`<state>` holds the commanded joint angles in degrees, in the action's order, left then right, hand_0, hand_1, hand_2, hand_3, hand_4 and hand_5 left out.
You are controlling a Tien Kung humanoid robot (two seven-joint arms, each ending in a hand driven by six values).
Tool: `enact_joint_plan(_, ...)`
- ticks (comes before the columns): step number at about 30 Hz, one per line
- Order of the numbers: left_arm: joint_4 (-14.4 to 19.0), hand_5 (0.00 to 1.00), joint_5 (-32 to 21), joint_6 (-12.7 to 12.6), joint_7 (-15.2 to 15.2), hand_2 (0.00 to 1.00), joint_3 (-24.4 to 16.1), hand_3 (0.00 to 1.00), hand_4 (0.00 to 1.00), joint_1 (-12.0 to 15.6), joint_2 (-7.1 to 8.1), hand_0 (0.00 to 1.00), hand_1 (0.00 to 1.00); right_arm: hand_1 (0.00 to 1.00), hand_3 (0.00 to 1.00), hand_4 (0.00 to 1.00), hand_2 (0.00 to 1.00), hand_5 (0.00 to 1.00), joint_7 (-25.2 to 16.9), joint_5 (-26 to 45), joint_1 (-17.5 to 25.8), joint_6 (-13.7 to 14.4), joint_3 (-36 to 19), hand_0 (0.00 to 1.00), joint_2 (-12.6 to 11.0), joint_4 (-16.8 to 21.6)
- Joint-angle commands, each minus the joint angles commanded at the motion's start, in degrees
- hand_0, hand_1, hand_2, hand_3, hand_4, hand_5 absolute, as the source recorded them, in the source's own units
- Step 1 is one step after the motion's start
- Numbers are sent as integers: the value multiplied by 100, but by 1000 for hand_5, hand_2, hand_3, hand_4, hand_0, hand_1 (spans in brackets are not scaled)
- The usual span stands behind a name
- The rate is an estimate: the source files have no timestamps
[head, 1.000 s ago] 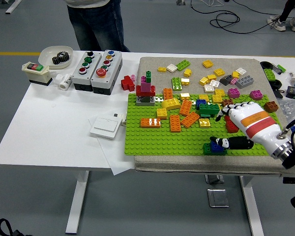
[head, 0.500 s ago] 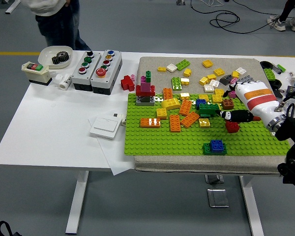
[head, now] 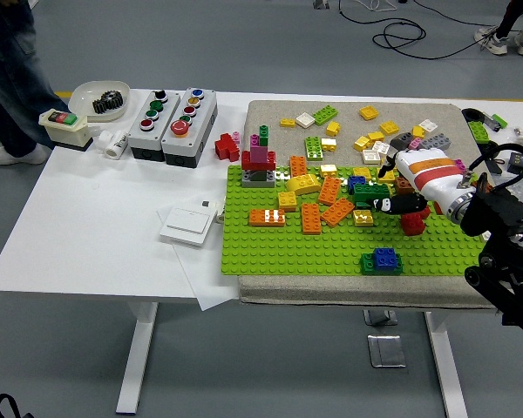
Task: Pick up the brick,pile it on top of brick,press brick,pick up the brick,pile it on top of brick,press brick
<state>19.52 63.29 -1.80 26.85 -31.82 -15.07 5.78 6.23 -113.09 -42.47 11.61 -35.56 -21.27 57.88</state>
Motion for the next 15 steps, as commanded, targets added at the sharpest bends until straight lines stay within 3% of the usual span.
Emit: enact_joint_plan(15,-6,660,-19,-19,3,725,2,588,668,-19,10,663,703,583,608,918,669,554,-256,466,-420,-25,227,542,525,-1168)
